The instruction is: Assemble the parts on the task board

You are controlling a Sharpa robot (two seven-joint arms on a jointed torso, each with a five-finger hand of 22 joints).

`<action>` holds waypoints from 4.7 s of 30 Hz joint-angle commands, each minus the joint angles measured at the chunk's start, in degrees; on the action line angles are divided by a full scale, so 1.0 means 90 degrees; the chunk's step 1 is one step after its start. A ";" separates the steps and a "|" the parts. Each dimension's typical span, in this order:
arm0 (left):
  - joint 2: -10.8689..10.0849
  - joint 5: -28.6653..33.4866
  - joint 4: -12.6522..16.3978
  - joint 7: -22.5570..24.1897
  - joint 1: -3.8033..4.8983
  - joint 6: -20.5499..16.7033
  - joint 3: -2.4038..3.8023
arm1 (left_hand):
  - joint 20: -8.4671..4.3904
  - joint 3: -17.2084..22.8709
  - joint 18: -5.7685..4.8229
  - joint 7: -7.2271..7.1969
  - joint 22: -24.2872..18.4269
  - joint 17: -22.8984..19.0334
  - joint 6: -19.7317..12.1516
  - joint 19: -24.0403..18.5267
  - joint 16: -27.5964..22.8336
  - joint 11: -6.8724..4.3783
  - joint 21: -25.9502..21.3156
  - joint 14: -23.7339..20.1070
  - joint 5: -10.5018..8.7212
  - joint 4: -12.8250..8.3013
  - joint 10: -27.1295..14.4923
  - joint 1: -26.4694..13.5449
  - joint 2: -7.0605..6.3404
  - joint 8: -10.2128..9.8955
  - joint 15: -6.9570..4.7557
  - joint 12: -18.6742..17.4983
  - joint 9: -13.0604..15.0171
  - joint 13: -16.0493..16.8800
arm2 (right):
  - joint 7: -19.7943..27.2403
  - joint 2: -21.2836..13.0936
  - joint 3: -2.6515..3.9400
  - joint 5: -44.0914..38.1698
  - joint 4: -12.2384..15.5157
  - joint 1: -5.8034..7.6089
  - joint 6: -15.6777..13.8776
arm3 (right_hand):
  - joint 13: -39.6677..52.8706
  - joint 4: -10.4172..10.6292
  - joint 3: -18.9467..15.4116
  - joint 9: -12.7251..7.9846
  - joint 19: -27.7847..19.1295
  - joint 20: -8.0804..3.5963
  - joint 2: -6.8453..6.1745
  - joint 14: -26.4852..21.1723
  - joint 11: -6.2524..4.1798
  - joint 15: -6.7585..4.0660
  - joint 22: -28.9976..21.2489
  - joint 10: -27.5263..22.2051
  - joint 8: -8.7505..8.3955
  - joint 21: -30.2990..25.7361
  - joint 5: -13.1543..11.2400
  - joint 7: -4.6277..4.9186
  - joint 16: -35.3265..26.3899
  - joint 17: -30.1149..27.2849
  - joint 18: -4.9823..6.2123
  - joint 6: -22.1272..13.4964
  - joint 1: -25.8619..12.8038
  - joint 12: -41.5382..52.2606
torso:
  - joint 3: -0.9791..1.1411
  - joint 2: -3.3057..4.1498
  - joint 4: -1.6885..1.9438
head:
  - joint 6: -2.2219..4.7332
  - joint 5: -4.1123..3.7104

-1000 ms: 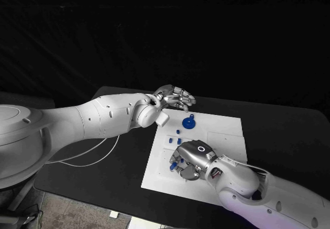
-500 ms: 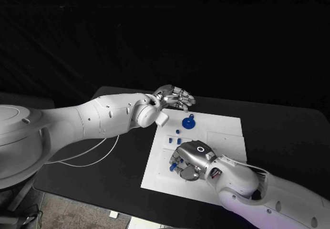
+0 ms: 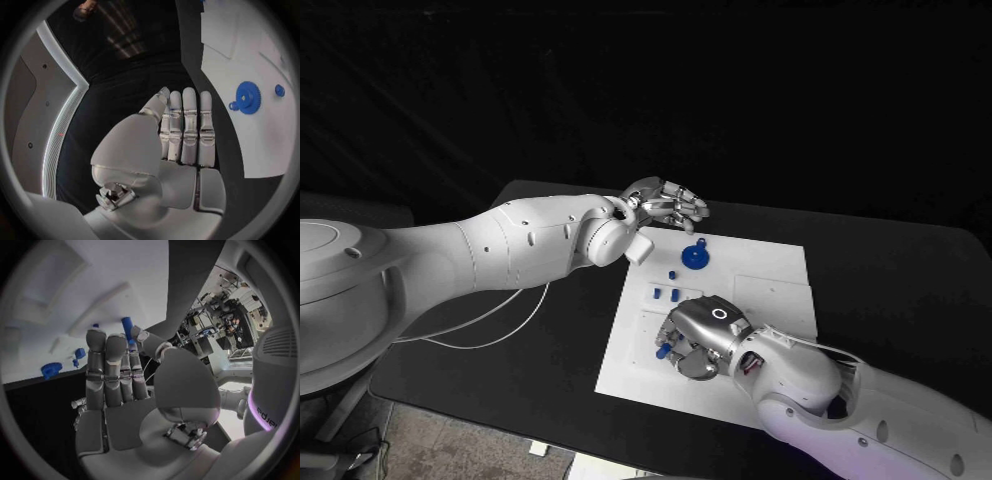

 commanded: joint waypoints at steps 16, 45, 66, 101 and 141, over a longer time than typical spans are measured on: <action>-0.0001 -0.0010 0.0019 0.0029 0.0001 0.0106 0.0002 | -0.0030 0.0039 -0.0094 -0.0012 0.0000 -0.0023 0.0037 -0.0017 0.0027 0.0016 -0.0026 -0.0045 0.0016 0.0000 -0.0057 -0.0082 -0.0007 -0.0037 -0.0001 0.0043 0.0016 -0.0014 | -0.0071 0.0065 -0.0034 -0.0196 -0.0043 -0.0009 0.0230 | 0.0011 -0.0052 0.0004 0.0085 0.0255 -0.0053 0.0057 0.0008 -0.0004 -0.0039 0.0008 0.0039 0.0043 -0.0037 0.0032 0.0006 0.0020 -0.0010 0.0130 0.0040 -0.0015 0.0028 | -0.0007 0.0000 0.0000 | -0.0025 -0.0001; -0.0007 -0.0010 0.0010 0.0009 0.0000 0.0139 0.0000 | -0.0024 0.0037 -0.0094 -0.0012 -0.0006 -0.0036 0.0037 -0.0027 0.0035 0.0017 -0.0028 -0.0054 0.0011 0.0007 -0.0060 -0.0085 -0.0007 -0.0046 0.0003 0.0045 0.0022 -0.0019 | 0.0119 0.0123 -0.0225 0.0348 -0.0314 -0.0007 -0.0528 | -0.0017 0.0655 -0.2894 -0.0028 0.0254 0.0326 -0.0381 -0.0027 0.0531 0.0327 -0.0684 -0.1854 0.0032 -0.0826 0.0773 0.0391 -0.0044 -0.0324 0.0454 -0.1569 0.0315 0.0033 | 0.0003 -0.0002 -0.0005 | -0.0042 -0.0023; -0.0066 -0.0010 0.0005 0.0009 -0.0005 0.0130 -0.0007 | -0.0021 0.0033 -0.0094 -0.0008 -0.0014 -0.0046 0.0032 -0.0036 0.0038 0.0020 -0.0028 -0.0063 0.0010 0.0005 -0.0067 -0.0078 -0.0011 -0.0057 0.0006 0.0042 0.0023 -0.0023 | 0.0442 -0.0925 0.0517 0.2456 0.0407 0.0056 -0.1127 | -0.0013 0.0807 -0.2153 -0.0009 0.0210 0.0181 -0.0201 -0.0029 0.0303 0.0178 -0.0861 -0.0938 0.0031 -0.0604 0.0593 0.0299 -0.0023 -0.0331 0.0319 -0.1322 0.0067 0.0057 | 0.0004 -0.0015 -0.0015 | 0.0064 -0.0248; -0.0392 0.0144 0.0182 0.0360 -0.0143 -0.0299 -0.0090 | 0.0075 -0.0898 -0.0094 -0.0065 -0.0659 -0.0083 -0.0092 0.0014 0.0066 0.0059 -0.0058 -0.0081 0.0180 0.0565 -0.0122 -0.0477 -0.0093 -0.0146 0.0063 0.0225 0.0534 0.0089 | -0.2181 -0.2850 0.0441 0.6077 0.0525 0.0350 0.1263 | 0.6670 0.1990 -0.2089 0.1139 0.0315 -0.0151 -0.0385 0.0010 -0.0216 -0.0127 0.0279 -0.0681 0.0042 0.1288 -0.0009 -0.0006 0.1311 0.2293 -0.0040 -0.1070 -0.0981 0.6573 | 0.0055 -0.0105 -0.0161 | 0.0019 -0.1089; -0.0382 0.0190 0.0241 0.0283 -0.0147 -0.0209 -0.0092 | 0.0090 -0.1332 -0.0094 -0.0039 -0.1331 -0.0126 -0.0104 0.0101 0.0103 0.0073 -0.0024 -0.0130 0.0194 0.0650 -0.0190 -0.0300 0.0081 -0.0281 0.0078 0.0279 0.0507 0.0091 | -0.3142 -0.2032 0.0030 0.5775 0.0380 0.0274 0.0432 | 0.7432 0.2174 -0.2090 0.0797 0.0339 -0.0143 -0.0500 0.0084 -0.0195 -0.0116 0.0561 -0.0396 0.0042 0.1843 -0.0031 0.0044 0.1516 0.2760 -0.0065 -0.1199 -0.0867 0.6783 | 0.0032 -0.0103 -0.0163 | -0.0044 -0.0987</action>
